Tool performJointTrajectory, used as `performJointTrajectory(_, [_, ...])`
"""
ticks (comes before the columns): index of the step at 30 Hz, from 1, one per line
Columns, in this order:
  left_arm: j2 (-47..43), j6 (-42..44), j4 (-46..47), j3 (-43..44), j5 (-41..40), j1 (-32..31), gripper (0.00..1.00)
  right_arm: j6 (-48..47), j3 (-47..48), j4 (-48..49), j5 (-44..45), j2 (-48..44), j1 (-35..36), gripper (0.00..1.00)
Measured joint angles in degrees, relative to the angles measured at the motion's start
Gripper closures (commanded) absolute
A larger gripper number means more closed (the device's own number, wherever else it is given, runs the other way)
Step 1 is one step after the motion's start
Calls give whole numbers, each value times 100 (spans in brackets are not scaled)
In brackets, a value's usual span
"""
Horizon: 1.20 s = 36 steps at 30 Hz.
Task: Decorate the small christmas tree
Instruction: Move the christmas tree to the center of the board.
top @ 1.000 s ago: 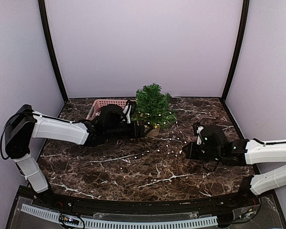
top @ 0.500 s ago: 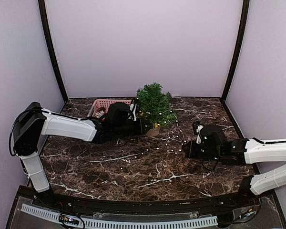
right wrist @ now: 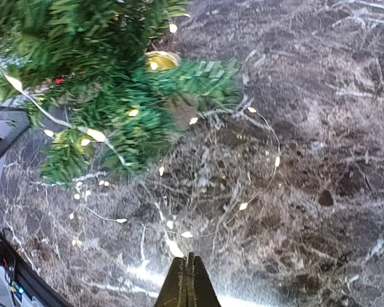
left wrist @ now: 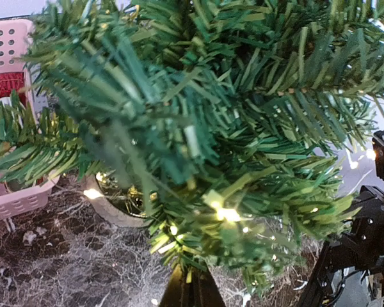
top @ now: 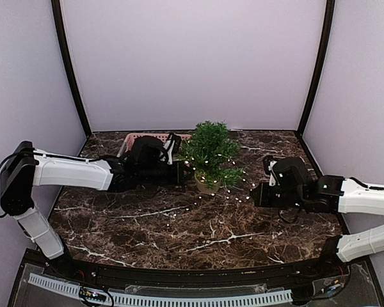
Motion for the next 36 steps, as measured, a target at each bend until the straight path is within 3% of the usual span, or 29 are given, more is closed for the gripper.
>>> performJointTrajectory(11, [-776, 903, -734, -485, 754, 350, 100, 55, 160, -1108, -341, -278, 0, 100])
performJointTrajectory(24, [-953, 2411, -1005, -647, 1641, 994, 98, -243, 540, -793, -256, 614, 0, 100])
performJointTrajectory(26, [-953, 2605, -1023, -647, 1681, 1056, 89, -361, 706, -706, -236, 793, 2, 100])
performJointTrajectory(27, [-953, 2693, -1027, -647, 1683, 1084, 75, -424, 793, -629, -240, 901, 7, 100])
performJointTrajectory(31, [-994, 2898, -931, -702, 1528, 1115, 40, -649, 1010, -369, -332, 1274, 31, 100])
performJointTrajectory(34, [-1311, 2896, -789, -1010, 1279, 1117, 27, -774, 1067, -345, -402, 1401, 37, 100])
performJointTrajectory(36, [-1722, 2859, -734, -1305, 1069, 1115, 26, -828, 1067, -352, -433, 1403, 37, 100])
